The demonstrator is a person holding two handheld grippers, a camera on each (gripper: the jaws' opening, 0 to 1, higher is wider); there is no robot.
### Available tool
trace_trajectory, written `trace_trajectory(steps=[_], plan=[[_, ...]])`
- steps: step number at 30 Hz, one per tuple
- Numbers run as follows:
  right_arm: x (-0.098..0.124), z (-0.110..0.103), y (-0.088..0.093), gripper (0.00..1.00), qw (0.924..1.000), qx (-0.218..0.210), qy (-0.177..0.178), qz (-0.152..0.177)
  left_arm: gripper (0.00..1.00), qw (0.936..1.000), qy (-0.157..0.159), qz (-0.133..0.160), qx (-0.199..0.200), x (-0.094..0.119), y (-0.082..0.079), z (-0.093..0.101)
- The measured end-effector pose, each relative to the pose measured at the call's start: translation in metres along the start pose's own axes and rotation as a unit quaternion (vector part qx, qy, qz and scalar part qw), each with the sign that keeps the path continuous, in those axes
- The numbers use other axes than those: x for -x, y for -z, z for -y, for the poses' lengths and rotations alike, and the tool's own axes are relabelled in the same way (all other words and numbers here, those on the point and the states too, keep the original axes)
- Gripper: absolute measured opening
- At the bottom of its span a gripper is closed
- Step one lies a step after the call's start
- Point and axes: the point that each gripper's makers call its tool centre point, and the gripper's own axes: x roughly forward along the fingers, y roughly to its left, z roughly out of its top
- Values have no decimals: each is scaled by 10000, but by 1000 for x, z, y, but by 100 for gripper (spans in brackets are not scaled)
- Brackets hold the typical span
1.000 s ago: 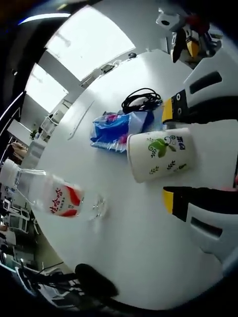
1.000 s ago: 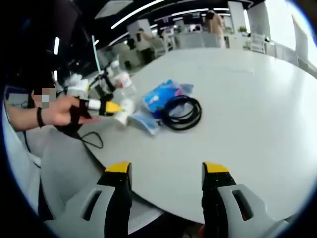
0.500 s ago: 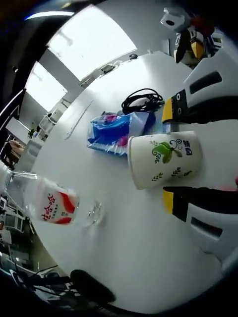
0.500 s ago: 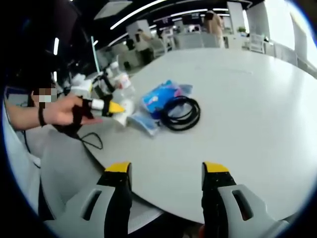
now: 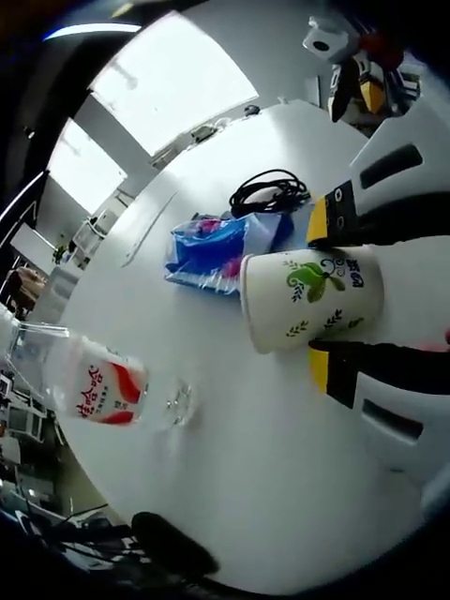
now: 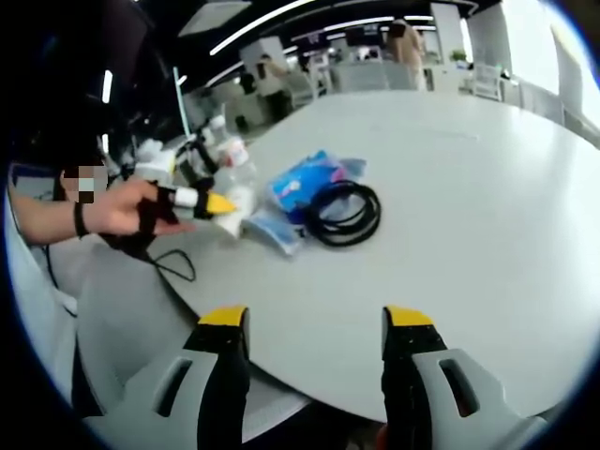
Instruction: Arrange the tabletop items into an orderly group along one side of the table until the central work area is clear of visible clutter.
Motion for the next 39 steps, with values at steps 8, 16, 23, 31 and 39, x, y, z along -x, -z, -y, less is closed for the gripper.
trace_trajectory(steps=[8,16,23,31,39], plan=[[0,0,1,55,10000,1,-3,-4,38,10000,46,5,14,6,2,-2],[-2,-2,1,55,10000,11,-54,-22,38,9995,70,-19,-320,16,5,-2],[-5,-4,1,55,9999,39,-107,-50,38,9983,94,-77,-570,22,9,-2],[-10,-10,-2,54,9997,65,-214,-54,38,9904,155,-307,-1336,29,24,5],[-16,-18,-8,54,9993,93,-360,-35,38,9814,252,-446,-1851,30,33,11]])
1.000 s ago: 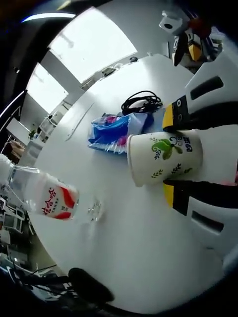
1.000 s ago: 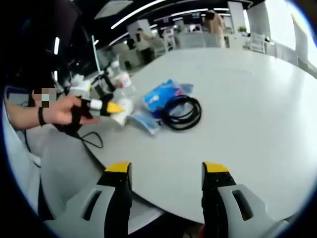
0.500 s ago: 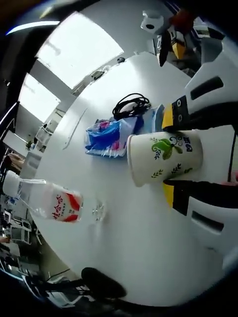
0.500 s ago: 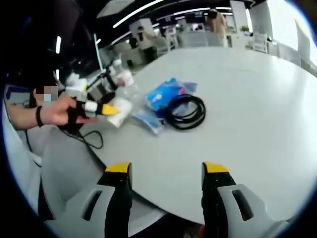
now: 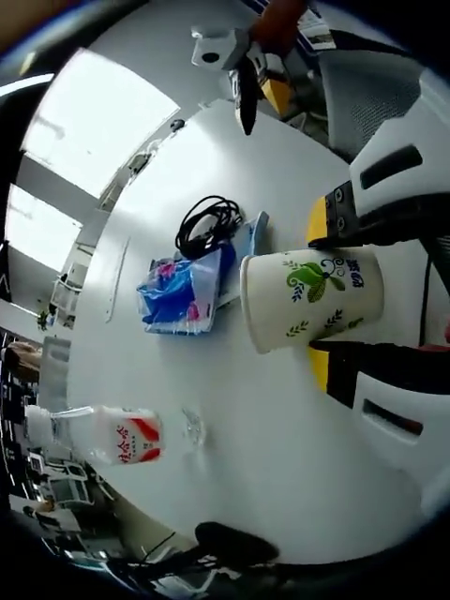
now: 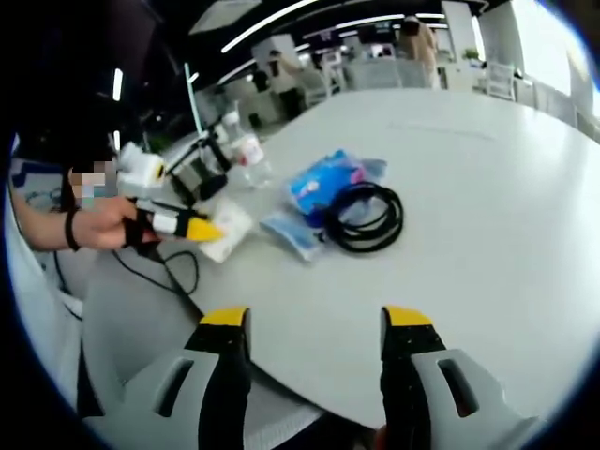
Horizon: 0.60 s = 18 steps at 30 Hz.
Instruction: Arrange the tabletop items into an orderly group along one side of the table until the central work area is clear of visible clutter.
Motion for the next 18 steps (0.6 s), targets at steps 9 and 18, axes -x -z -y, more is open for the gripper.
trace_trajectory(steps=[9,18], plan=[[-10,-18,-11,49,9994,117,-319,22,38,9961,138,-133,-860,0,5,19],[-20,-40,-22,43,9968,220,-761,36,38,9869,330,-201,-1565,-2,8,41]])
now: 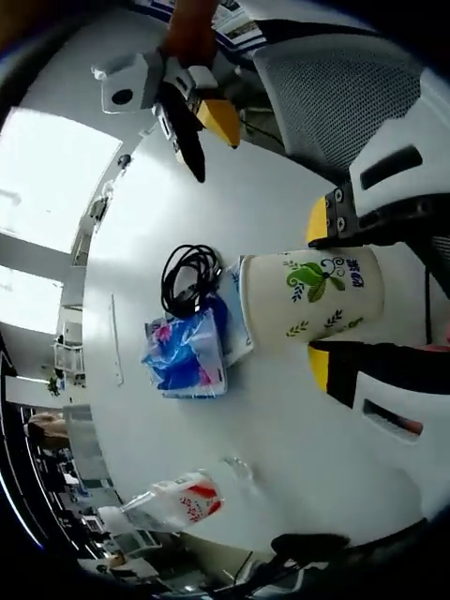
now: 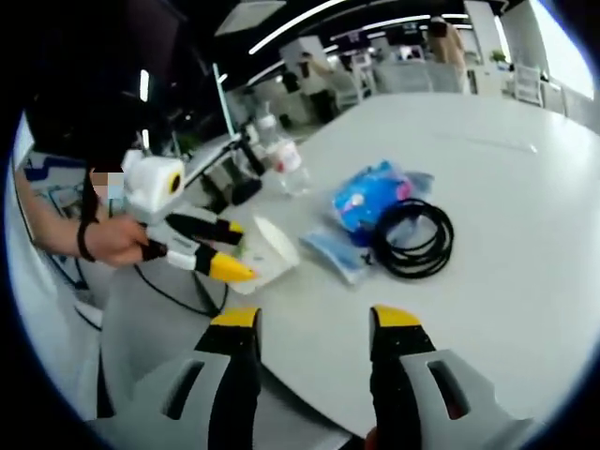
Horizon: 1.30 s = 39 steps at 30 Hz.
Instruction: Arrange the tabletop items into an orderly group along one side of the table until the central work area is clear of visible clutter.
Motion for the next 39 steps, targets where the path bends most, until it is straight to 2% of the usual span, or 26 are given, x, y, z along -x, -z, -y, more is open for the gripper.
trace_trajectory(steps=[3,6,10,12,17,20,23,28,35,39], plan=[[-5,-7,-3,43,9999,13,-166,-5,38,9997,89,-22,-224,-1,0,8],[-9,-13,-7,41,9995,-11,-303,28,38,9975,130,-84,-693,-1,1,16],[-13,-19,-15,41,9987,-89,-484,95,38,9948,204,-105,-993,-1,0,23],[-17,-23,-17,40,9985,-35,-544,65,38,9905,190,-134,-1356,0,-1,26],[-24,-33,-23,38,9972,6,-747,73,38,9817,276,-171,-1879,-1,1,39],[-27,-39,-23,36,9962,0,-865,49,38,9794,320,-167,-1988,-1,1,45],[-29,-44,-21,34,9953,-23,-970,36,38,9722,314,-164,-2316,-1,0,49],[-32,-55,-20,27,9924,-245,-1202,101,38,9690,429,-115,-2429,-2,-3,59],[-35,-60,-17,21,9905,-386,-1314,104,38,9650,511,-72,-2570,-2,-4,67],[-34,-62,-16,13,9893,-453,-1379,119,38,9627,564,-53,-2644,-1,-5,70]])
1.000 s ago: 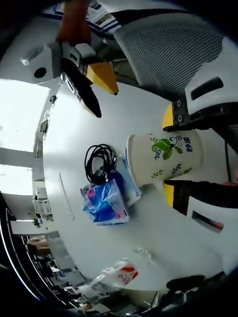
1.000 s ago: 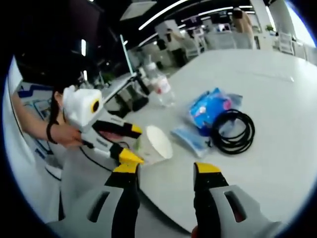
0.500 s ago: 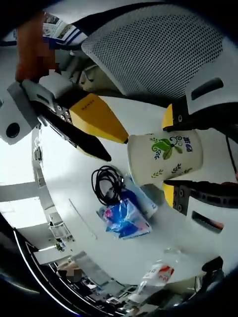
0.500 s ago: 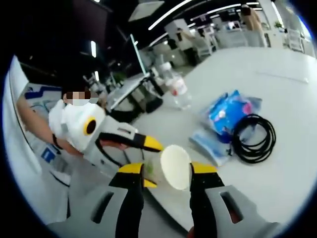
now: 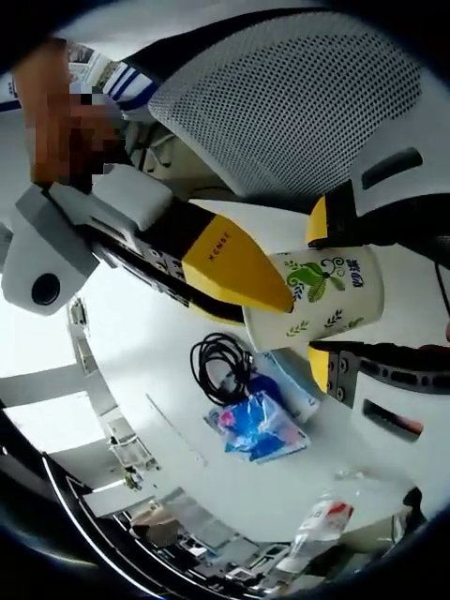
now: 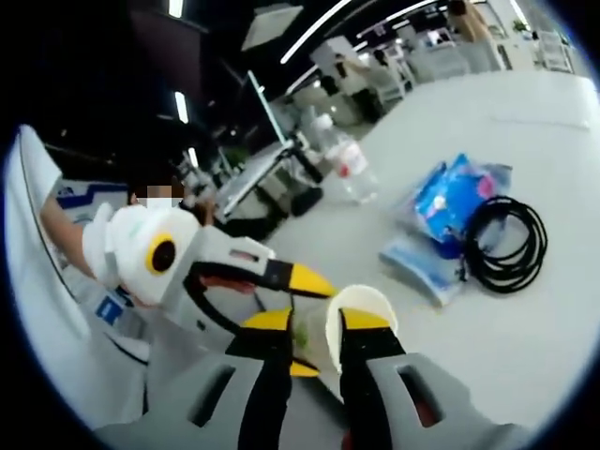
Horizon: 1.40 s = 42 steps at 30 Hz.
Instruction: Arrange the tabletop items into an orderly group along one side of the table until the central work area is clear of visible clutter.
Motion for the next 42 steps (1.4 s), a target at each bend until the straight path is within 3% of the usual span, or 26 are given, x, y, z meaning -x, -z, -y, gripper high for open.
trace_trajectory(steps=[8,17,38,42], plan=[[-1,-5,1,1,10000,-8,-92,13,39,9999,29,84,140,0,-3,0],[-2,-6,0,0,9999,-43,-89,59,38,9998,-9,90,198,0,-2,-1],[-16,-3,-7,0,9999,-21,-38,111,36,9915,-482,108,1206,18,25,-19],[-19,0,-9,0,9999,-13,16,114,36,9861,-553,135,1562,21,32,-23]])
